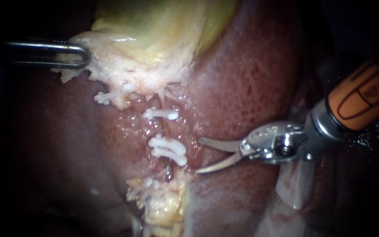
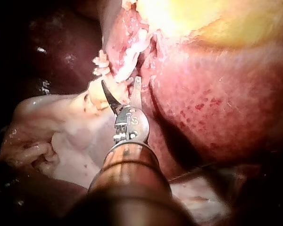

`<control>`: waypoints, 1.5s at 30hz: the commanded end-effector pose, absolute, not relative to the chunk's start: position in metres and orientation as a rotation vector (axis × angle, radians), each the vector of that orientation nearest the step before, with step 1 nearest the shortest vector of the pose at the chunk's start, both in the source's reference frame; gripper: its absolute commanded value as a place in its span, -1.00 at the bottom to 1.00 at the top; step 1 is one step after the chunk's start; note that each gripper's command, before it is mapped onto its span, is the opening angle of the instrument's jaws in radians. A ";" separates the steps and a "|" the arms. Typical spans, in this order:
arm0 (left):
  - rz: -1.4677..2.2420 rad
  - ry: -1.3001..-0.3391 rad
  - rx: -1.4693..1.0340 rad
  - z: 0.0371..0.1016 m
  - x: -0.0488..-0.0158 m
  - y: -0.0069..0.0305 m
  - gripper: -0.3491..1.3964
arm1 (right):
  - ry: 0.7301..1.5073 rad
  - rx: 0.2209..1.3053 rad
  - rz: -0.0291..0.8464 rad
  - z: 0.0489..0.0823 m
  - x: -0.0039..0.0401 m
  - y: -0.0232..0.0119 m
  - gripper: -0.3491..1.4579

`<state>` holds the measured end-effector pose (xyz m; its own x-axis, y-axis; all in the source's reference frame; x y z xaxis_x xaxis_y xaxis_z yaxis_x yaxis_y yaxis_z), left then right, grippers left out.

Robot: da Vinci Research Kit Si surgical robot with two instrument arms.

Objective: Go to the cutting position right tube

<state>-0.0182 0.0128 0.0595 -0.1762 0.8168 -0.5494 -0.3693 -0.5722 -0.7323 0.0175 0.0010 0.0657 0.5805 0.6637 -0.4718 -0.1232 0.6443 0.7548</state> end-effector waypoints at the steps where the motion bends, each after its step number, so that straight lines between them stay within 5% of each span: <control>1: 1.851 -0.567 -1.258 0.0595 -0.0182 0.0128 -1.00 | 0.832 0.734 0.516 0.0660 0.0177 0.0012 0.82; 11: 1.852 -0.566 -1.258 0.0595 -0.0182 0.0127 -1.00 | 0.840 0.738 0.578 0.0684 0.0197 0.0026 0.82; 24: 1.851 -0.566 -1.258 0.0596 -0.0183 0.0127 -1.00 | 0.896 0.809 0.538 0.0698 0.0217 0.0020 0.82; 45: 1.851 -0.564 -1.258 0.0596 -0.0184 0.0127 -1.00 | 1.065 0.737 0.218 0.0718 0.0244 0.0006 0.78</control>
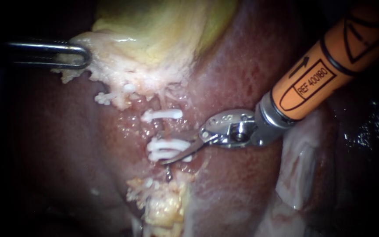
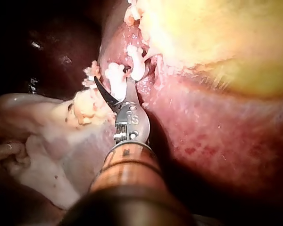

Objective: Go to the cutting position right tube

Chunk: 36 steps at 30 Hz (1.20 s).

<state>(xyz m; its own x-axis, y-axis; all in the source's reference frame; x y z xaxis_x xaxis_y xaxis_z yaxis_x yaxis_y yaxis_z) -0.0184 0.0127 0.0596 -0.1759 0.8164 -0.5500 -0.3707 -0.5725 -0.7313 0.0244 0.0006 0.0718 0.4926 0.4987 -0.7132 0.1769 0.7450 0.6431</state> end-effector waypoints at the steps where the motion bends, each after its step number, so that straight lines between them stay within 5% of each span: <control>1: 1.851 -0.564 -1.258 0.0596 -0.0184 0.0127 -1.00 | 1.075 0.740 0.216 0.0718 0.0246 0.0006 0.78; 21: 1.851 -0.564 -1.258 0.0596 -0.0185 0.0127 -1.00 | 1.186 0.746 0.250 0.0716 0.0274 0.0010 0.76; 36: 1.851 -0.564 -1.257 0.0596 -0.0185 0.0127 -1.00 | 1.228 0.770 0.256 0.0681 0.0281 0.0011 0.76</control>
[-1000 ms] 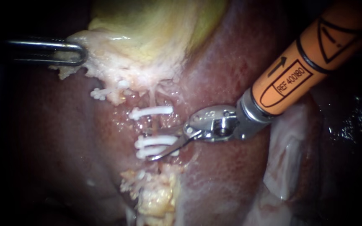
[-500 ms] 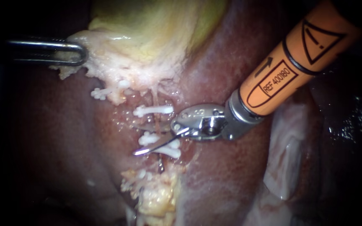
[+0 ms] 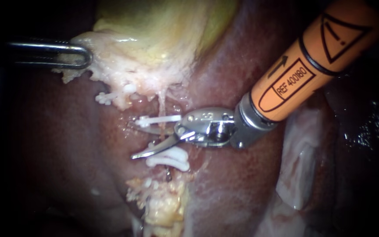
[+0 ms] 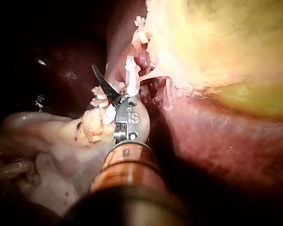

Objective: Go to the cutting position right tube

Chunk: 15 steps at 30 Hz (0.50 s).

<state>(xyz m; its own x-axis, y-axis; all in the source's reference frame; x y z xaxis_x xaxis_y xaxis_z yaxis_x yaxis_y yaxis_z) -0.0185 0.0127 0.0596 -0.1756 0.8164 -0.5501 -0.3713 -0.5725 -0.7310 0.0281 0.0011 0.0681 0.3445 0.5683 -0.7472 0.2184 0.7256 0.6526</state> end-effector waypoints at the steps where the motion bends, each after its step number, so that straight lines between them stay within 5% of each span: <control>1: 1.851 -0.564 -1.257 0.0596 -0.0185 0.0127 -1.00 | 1.228 0.771 0.255 0.0680 0.0281 0.0010 0.76; 15: 1.851 -0.562 -1.257 0.0596 -0.0188 0.0127 -1.00 | 1.245 0.777 0.239 0.0677 0.0289 0.0006 0.76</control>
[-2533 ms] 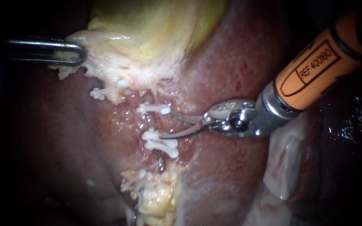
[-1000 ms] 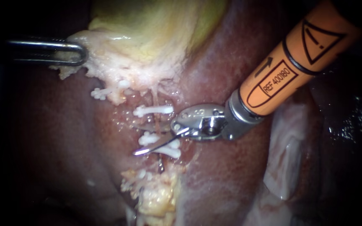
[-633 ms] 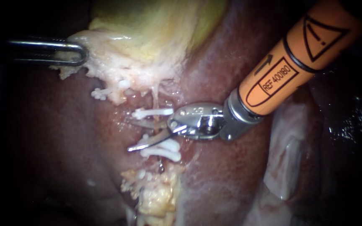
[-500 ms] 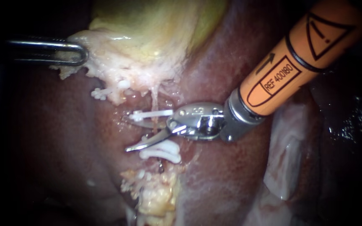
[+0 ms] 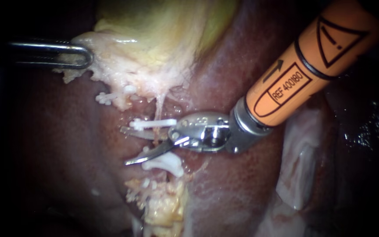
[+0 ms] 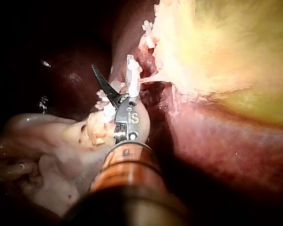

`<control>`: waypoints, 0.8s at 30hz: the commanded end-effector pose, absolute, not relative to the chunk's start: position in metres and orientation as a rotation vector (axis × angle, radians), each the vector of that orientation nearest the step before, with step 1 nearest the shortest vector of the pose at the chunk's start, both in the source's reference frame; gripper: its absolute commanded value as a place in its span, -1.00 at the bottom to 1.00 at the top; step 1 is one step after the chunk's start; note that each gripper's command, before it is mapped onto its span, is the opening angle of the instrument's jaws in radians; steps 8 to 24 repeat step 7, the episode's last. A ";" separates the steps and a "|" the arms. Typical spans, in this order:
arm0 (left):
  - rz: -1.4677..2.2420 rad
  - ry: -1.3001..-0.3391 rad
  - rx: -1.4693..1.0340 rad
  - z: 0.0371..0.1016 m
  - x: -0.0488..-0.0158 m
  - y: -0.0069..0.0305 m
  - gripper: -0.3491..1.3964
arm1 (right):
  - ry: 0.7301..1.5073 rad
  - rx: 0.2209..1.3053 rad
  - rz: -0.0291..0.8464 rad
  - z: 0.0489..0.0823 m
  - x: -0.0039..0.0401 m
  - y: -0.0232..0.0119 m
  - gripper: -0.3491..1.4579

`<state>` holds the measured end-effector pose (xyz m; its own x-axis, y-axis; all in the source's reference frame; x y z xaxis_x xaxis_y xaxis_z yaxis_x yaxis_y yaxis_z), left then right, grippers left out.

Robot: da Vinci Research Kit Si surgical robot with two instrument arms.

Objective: Go to the cutting position right tube

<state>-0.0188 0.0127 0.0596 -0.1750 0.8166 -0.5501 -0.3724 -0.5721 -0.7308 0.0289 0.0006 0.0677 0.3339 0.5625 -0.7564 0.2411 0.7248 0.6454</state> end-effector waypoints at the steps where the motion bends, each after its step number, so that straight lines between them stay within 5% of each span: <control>1: 1.850 -0.562 -1.257 0.0596 -0.0188 0.0127 -1.00 | 1.243 0.781 0.244 0.0678 0.0289 0.0006 0.76; 24: 1.850 -0.562 -1.257 0.0597 -0.0189 0.0128 -1.00 | 1.233 0.794 0.263 0.0679 0.0289 0.0006 0.78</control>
